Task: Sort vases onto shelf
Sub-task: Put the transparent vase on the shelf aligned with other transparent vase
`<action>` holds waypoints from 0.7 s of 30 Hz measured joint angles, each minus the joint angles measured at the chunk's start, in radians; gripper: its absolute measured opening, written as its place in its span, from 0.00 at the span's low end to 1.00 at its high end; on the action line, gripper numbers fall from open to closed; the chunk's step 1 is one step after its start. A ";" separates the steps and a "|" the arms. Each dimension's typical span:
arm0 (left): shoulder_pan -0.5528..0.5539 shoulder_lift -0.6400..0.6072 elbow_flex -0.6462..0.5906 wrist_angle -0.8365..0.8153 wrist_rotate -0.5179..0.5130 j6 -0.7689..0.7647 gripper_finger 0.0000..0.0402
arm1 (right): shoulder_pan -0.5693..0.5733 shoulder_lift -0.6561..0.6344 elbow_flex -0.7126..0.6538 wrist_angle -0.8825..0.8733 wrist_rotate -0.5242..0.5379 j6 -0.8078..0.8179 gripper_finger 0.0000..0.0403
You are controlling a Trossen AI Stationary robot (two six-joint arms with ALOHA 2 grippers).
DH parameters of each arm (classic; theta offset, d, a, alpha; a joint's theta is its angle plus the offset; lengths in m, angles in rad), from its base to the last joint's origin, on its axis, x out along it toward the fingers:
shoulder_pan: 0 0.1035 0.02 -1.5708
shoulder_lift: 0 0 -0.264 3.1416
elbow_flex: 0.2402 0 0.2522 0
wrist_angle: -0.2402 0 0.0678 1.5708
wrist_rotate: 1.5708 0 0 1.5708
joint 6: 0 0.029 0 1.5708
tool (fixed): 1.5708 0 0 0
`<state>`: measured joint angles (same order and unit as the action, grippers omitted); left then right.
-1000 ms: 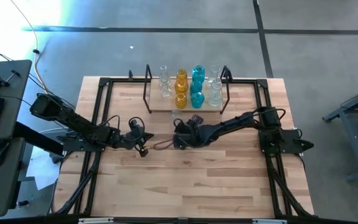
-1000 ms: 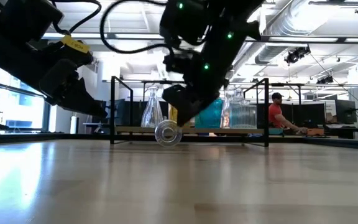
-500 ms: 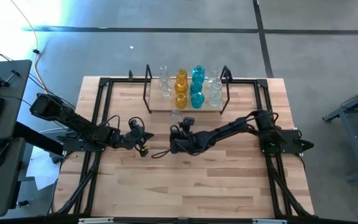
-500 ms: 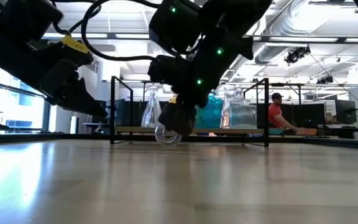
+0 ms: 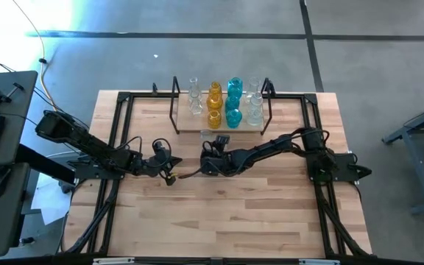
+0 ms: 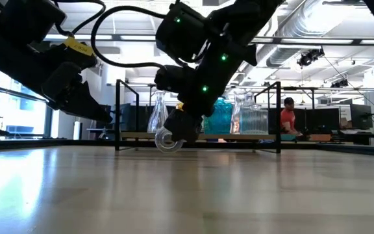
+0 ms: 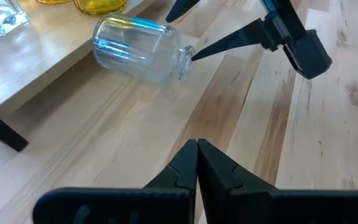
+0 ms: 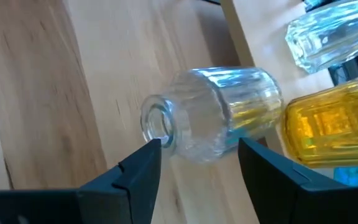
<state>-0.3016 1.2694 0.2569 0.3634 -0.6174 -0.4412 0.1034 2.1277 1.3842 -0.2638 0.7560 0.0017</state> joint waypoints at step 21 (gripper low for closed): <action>0.012 0.000 0.000 0.023 0.071 0.089 0.00 | 0.060 -0.008 0.055 -0.216 -0.053 0.026 0.44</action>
<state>-0.2898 1.2696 0.2569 0.3868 -0.5468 -0.3519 0.1634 2.1196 1.4396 -0.4799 0.7026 0.0275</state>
